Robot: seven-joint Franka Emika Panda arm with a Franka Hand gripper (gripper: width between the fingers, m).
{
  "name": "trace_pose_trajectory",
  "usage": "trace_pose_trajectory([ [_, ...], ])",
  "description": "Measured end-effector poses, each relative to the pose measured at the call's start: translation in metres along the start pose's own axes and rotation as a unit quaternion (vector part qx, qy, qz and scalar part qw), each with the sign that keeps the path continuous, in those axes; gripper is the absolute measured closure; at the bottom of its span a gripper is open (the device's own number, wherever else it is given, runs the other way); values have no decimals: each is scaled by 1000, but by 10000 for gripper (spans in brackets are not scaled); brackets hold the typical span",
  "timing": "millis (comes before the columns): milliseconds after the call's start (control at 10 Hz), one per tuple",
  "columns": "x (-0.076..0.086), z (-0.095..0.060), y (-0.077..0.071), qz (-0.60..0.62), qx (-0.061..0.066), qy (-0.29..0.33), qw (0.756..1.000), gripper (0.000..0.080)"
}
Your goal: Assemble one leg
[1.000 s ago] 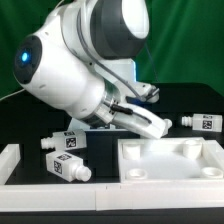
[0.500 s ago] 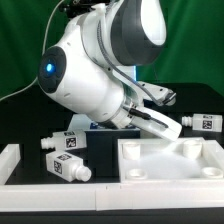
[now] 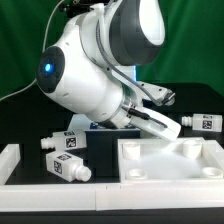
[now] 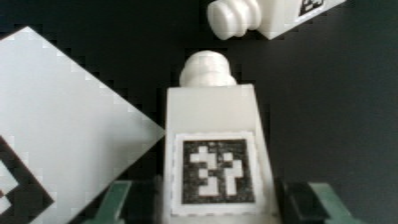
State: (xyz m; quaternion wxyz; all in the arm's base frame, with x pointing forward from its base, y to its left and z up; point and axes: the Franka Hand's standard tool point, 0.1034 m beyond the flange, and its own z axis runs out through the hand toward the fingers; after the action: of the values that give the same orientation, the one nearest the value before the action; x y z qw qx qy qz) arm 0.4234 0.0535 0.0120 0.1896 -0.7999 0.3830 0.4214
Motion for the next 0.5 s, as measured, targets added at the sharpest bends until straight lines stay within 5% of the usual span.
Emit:
trace_pose_trajectory([
  [300,-28,-43,-25,-41,14,42,998,515],
  [500,-54,-76,-52,-77,8,113,991,515],
])
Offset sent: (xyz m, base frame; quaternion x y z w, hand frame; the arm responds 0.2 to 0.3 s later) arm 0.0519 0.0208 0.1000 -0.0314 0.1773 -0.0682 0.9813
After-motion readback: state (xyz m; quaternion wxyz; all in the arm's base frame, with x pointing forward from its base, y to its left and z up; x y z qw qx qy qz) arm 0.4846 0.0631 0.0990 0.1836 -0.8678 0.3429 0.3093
